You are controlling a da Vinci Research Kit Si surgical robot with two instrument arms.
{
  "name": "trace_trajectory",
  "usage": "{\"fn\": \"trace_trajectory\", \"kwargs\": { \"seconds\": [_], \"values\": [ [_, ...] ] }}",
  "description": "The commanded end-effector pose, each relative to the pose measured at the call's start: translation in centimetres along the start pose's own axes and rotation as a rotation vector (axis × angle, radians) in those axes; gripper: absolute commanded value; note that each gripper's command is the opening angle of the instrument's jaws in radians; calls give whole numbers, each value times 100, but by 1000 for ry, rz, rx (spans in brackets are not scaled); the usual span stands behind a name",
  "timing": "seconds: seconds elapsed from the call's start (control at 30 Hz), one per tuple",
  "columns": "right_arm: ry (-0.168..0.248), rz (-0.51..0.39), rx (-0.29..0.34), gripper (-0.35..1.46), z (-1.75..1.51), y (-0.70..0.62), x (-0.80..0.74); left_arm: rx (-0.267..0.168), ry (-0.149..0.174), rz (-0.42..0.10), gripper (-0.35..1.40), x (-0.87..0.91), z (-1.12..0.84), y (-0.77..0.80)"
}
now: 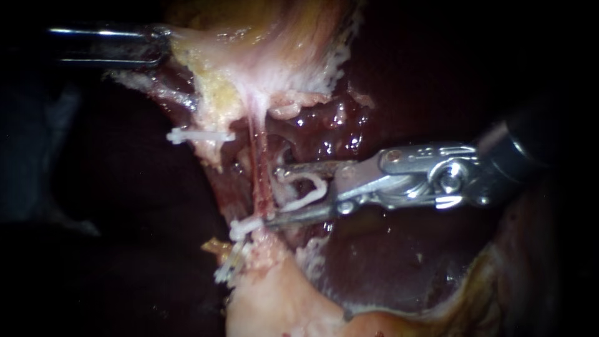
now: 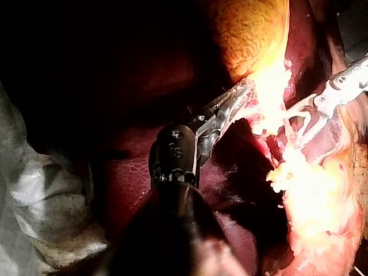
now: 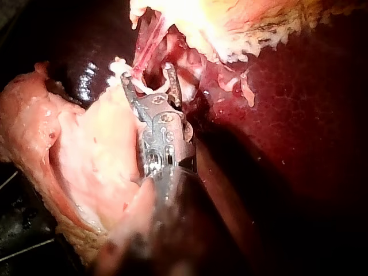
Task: Clipping second clip right tube
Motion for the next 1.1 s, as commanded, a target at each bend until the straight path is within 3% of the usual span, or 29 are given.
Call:
{"fn": "trace_trajectory", "kwargs": {
  "seconds": [0.03, 0.53, 0.67, 0.87, 1.1],
  "values": [
    [6, 9, 10, 49, 5, 1, 0, 0, 0, 0, -35, 0, 0, 0],
    [104, 70, 117, 49, 32, -3, 9, 0, 0, 0, -35, 0, 0, 0],
    [129, 73, 186, 48, 30, -15, 13, 0, 0, 1, -35, 0, 0, 0],
    [155, 47, 296, 45, 28, -47, 26, 0, 0, 1, -35, 0, 0, -1],
    [162, 44, 308, 43, 32, -61, 37, 0, 0, 1, -35, 0, 1, 0]
  ]
}}
